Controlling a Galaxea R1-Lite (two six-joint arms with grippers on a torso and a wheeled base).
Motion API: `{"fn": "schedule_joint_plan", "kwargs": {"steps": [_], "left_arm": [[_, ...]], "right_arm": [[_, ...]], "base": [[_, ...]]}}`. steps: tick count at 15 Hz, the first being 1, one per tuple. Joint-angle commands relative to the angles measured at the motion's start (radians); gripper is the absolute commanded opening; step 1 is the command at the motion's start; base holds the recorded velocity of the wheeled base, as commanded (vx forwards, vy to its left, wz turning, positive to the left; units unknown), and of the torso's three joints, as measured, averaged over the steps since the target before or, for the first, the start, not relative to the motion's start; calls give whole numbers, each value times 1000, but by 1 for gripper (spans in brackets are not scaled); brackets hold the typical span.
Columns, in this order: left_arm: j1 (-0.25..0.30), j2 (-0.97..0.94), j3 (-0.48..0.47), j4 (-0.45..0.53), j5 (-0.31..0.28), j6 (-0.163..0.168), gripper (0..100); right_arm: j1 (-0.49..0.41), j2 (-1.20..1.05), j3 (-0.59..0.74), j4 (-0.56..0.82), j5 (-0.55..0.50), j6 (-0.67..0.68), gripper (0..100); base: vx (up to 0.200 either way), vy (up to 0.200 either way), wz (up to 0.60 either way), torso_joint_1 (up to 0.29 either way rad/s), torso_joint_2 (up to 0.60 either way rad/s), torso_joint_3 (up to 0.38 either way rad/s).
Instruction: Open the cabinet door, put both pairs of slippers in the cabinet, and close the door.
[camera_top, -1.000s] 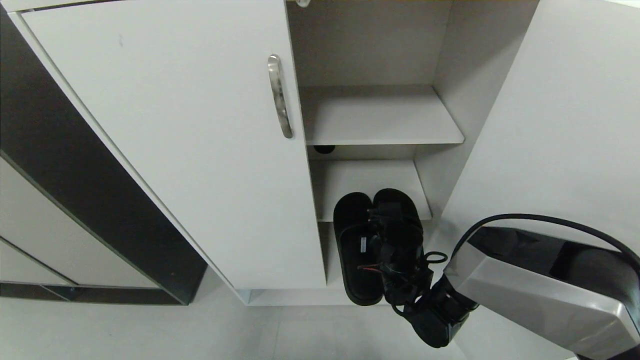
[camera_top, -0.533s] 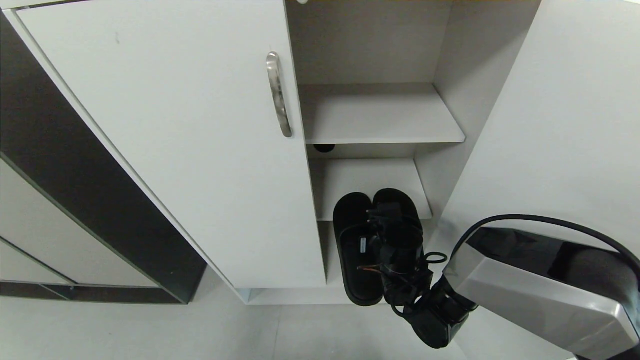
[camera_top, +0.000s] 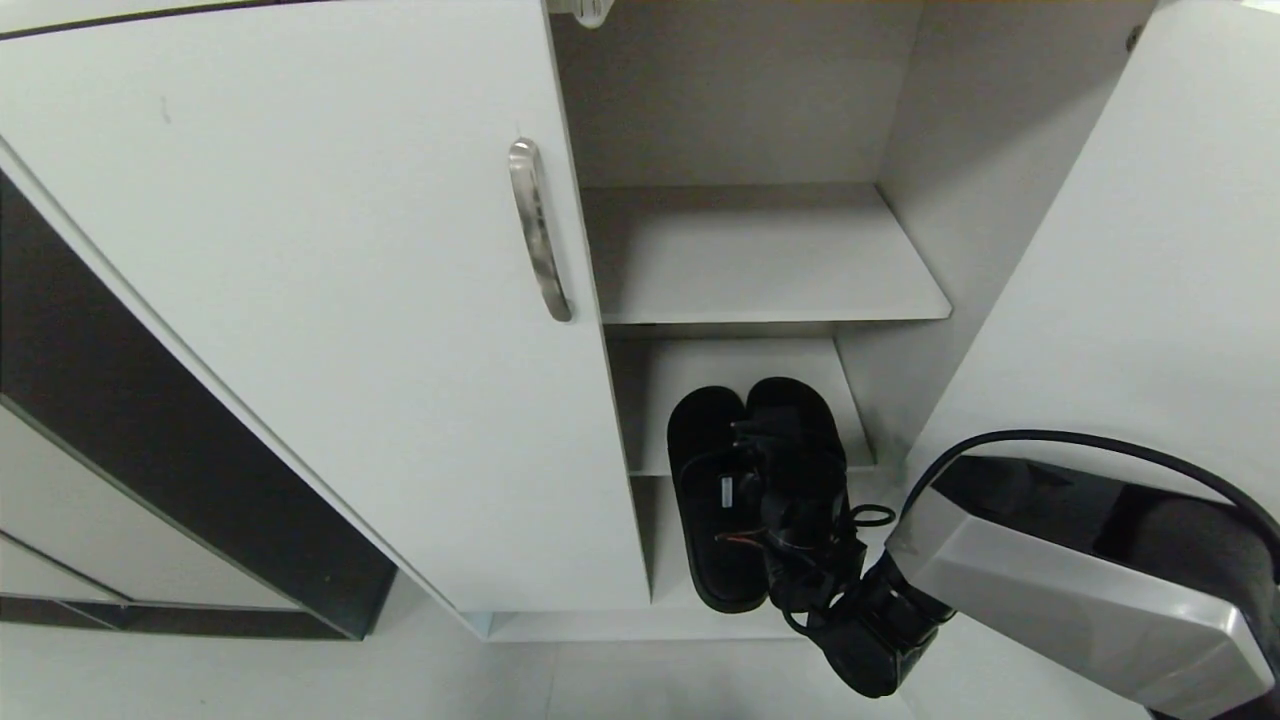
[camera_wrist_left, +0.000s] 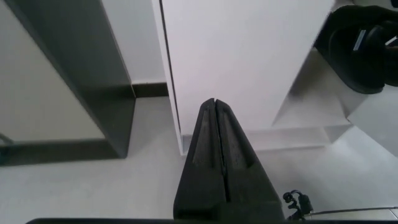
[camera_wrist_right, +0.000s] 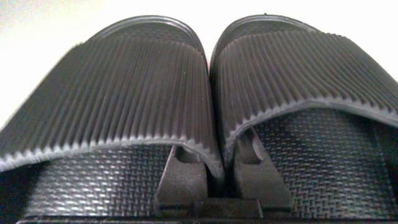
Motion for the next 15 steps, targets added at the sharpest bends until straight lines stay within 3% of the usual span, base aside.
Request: {"fn": "schedule_joint_plan", "kwargs": {"steps": [1,4,8,11,15], "left_arm": [[0,1,0,0,0,0,0],[0,1,0,0,0,0,0],[0,1,0,0,0,-1,0],[0,1,0,0,0,-1,0],[0,1,0,0,0,-3,0]], "right_arm": [[1,2,-4,2,1,-1,0],[-2,2,-11,13,5,-4,0],[-44,58,-158,79,7,4,0],[-74,71,-301,284,7,96,0],[-101,82,-482,455,7,108,0]], "base": [[0,0,0,0,0,0],[0,0,0,0,0,0],[0,0,0,0,0,0],[0,0,0,0,0,0],[0,0,0,0,0,0]]}}
